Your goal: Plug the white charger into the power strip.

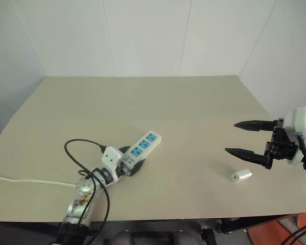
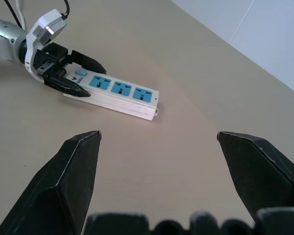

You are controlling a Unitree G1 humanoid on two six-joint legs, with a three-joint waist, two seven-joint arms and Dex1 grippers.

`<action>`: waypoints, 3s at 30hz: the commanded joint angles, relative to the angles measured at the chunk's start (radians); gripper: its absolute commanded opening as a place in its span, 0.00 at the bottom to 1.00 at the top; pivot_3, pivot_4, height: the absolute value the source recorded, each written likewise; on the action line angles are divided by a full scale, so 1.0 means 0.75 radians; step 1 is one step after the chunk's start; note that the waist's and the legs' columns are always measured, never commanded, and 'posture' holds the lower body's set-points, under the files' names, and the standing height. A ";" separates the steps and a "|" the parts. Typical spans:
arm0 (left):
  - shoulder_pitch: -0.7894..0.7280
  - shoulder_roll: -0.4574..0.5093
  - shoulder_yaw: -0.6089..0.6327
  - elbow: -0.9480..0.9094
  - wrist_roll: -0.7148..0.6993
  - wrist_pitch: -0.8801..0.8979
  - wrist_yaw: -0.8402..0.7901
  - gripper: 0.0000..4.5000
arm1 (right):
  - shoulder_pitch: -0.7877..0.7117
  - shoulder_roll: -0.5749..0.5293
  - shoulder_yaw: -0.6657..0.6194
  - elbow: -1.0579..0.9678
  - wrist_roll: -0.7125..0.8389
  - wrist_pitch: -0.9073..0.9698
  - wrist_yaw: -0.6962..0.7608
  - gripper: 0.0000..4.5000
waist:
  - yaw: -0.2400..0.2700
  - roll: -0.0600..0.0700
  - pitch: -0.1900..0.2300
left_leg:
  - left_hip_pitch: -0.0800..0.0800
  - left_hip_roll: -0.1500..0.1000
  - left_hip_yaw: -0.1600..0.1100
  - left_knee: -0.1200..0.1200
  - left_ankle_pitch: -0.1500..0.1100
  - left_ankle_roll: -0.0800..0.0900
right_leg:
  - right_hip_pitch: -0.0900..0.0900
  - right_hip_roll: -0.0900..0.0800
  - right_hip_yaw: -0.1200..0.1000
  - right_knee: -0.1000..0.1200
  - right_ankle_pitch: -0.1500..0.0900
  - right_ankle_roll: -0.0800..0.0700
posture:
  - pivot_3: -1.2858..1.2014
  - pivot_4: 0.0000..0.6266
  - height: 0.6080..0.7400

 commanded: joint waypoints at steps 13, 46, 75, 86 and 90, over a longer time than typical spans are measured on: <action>0.061 0.036 -0.057 -0.062 0.007 0.257 0.053 1.00 | 0.006 -0.014 -0.051 -0.045 0.029 0.008 0.010 0.99 | -0.005 0.011 -0.007 | 0.001 0.000 0.000 0.004 0.000 0.000 | 0.001 0.000 0.001 0.000 0.001 0.001 | 0.52 0.24 1.00; -0.138 0.261 -0.142 0.125 -0.063 0.053 -0.461 0.74 | -0.036 -0.016 -0.046 -0.019 0.021 0.001 -0.002 0.99 | -0.003 0.011 -0.007 | -0.003 0.000 0.000 0.004 -0.001 0.000 | -0.001 0.000 0.001 -0.002 -0.004 -0.008 | 0.52 0.24 1.00; -0.490 0.184 -0.235 0.714 0.005 -0.341 -0.937 0.74 | -0.028 -0.332 0.142 0.245 -0.315 -0.276 0.317 0.99 | 0.007 0.011 -0.006 | -0.009 -0.001 0.000 0.007 -0.002 0.003 | -0.005 -0.001 0.000 -0.003 0.001 0.002 | 0.52 0.24 1.00; -0.522 0.153 -0.232 0.760 0.024 -0.341 -0.943 0.74 | -0.352 -0.385 0.623 0.455 -0.692 -0.718 0.577 0.99 | 0.016 0.013 -0.007 | -0.010 -0.001 0.000 0.007 -0.002 0.003 | -0.007 -0.001 0.000 -0.003 0.001 0.002 | 0.52 0.24 1.00; -0.519 0.149 -0.231 0.756 0.031 -0.338 -0.937 0.74 | -0.389 -0.368 0.742 0.467 -0.828 -0.805 0.561 0.99 | 0.023 0.013 -0.007 | -0.011 -0.001 0.000 0.007 -0.002 0.003 | -0.007 -0.001 0.000 -0.003 0.001 0.002 | 0.52 0.24 1.00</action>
